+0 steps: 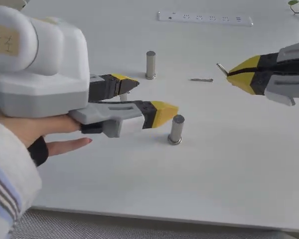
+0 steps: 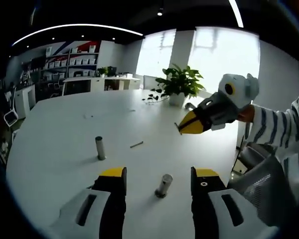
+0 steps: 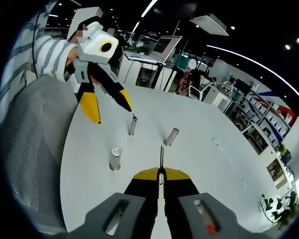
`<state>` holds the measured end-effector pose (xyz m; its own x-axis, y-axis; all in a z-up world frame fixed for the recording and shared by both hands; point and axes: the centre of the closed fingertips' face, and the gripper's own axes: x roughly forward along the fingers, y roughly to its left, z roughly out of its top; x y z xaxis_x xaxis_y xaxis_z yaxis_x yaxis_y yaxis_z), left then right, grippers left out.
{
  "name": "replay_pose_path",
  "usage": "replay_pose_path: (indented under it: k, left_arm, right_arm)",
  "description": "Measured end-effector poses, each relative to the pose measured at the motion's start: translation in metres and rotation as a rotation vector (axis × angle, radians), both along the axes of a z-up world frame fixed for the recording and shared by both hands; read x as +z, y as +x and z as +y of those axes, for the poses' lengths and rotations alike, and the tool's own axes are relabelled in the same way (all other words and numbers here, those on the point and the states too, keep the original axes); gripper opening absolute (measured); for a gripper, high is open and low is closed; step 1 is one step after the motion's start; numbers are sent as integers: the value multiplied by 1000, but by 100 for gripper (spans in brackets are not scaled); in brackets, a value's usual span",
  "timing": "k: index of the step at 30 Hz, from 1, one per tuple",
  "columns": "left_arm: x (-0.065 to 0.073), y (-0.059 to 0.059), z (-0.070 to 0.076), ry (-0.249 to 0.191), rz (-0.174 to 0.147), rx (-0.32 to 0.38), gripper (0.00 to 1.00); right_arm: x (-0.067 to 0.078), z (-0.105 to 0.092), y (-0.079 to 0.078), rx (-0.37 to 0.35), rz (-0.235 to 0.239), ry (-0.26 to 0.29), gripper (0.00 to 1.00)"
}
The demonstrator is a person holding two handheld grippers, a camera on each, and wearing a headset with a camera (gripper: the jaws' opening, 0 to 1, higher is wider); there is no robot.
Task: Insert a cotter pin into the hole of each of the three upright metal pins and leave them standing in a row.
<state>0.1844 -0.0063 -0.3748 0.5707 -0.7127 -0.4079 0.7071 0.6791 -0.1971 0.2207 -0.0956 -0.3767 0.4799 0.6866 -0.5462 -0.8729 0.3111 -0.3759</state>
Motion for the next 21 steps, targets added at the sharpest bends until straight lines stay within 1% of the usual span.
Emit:
replay_pose_path:
  k: [3, 5, 7, 8, 9, 10, 12, 13, 15, 16, 18, 19, 20, 21]
  left_arm:
    - [-2, 1, -7, -2, 8, -25, 43]
    - [-1, 0, -14, -29, 24, -45, 41]
    - [1, 1, -19, -48, 25, -55, 41]
    - [3, 1, -23, -63, 33, -63, 40]
    - [3, 1, -25, -77, 42, -68, 40]
    - [4, 2, -27, -89, 54, -69, 39]
    - [3, 4, -28, -97, 59, -69, 38]
    - [2, 5, -30, -99, 69, -75, 37]
    - [1, 5, -31, -107, 82, -77, 36]
    - [0, 5, -33, -119, 104, -82, 35]
    - [1, 5, -35, -136, 114, -87, 31]
    - [1, 4, -37, -151, 132, -93, 28]
    - [0, 4, -38, -155, 145, -96, 27]
    - [0, 5, -39, -159, 148, -97, 26]
  right_arm:
    - [1, 2, -7, 2, -15, 10, 0]
    - [1, 4, -11, 8, -40, 5, 0]
    - [1, 5, -17, 10, -56, 0, 0]
    - [3, 6, -20, 10, -64, -3, 0]
    - [3, 7, -21, 11, -66, -3, 0]
    - [3, 8, -23, 17, -80, -6, 0]
    - [-2, 9, -26, 23, -84, -23, 0]
    - [-5, 9, -27, 28, -87, -34, 0]
    - [-7, 9, -27, 30, -87, -38, 0]
    - [-9, 11, -30, 33, -82, -34, 0]
    - [-11, 13, -33, 36, -82, -37, 0]
    - [-12, 14, -35, 40, -84, -44, 0]
    - [-12, 15, -35, 41, -87, -47, 0]
    - [-12, 16, -36, 41, -89, -47, 0]
